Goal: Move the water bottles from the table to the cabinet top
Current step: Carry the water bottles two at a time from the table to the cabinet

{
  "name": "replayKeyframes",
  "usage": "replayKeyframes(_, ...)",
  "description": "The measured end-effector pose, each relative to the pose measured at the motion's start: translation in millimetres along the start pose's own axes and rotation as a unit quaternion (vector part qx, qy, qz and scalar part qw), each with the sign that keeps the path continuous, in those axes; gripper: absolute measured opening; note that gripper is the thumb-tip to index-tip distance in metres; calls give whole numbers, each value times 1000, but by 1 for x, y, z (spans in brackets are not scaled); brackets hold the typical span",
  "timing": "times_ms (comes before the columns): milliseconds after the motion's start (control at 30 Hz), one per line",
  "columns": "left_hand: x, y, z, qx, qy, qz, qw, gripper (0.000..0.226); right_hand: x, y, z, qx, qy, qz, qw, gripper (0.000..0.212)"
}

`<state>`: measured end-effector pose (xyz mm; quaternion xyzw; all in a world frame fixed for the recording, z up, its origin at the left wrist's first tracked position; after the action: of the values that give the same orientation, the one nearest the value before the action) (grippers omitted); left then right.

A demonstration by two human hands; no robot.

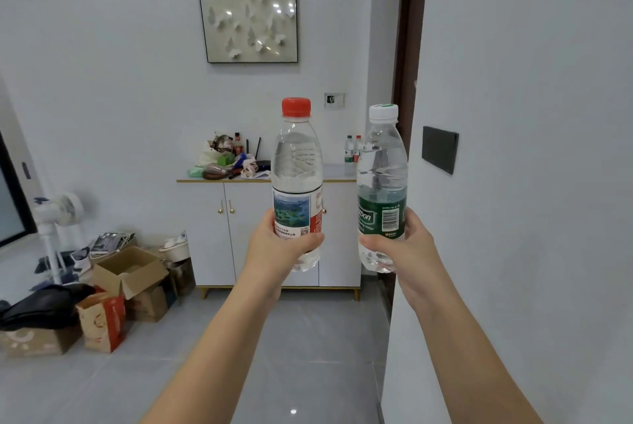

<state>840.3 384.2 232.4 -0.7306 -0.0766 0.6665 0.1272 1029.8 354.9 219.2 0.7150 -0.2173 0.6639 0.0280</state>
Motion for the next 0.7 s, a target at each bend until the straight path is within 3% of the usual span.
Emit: replayKeyframes(700, 78, -231, -23, 1, 13, 9, 1000, 49, -64, -222, -46, -1, 5, 3, 1000, 56)
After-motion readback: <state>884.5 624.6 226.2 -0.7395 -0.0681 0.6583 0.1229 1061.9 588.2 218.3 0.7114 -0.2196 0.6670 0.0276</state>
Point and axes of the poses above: each hand's wrist, its own y-axis away from the middle knuckle, its own z-axis out of the back of the hand, x = y × z, the point moved 2 cm from there along -y, towards the middle knuckle, and after that the axes turned 1 degree about -z, right-handed, at the moved point
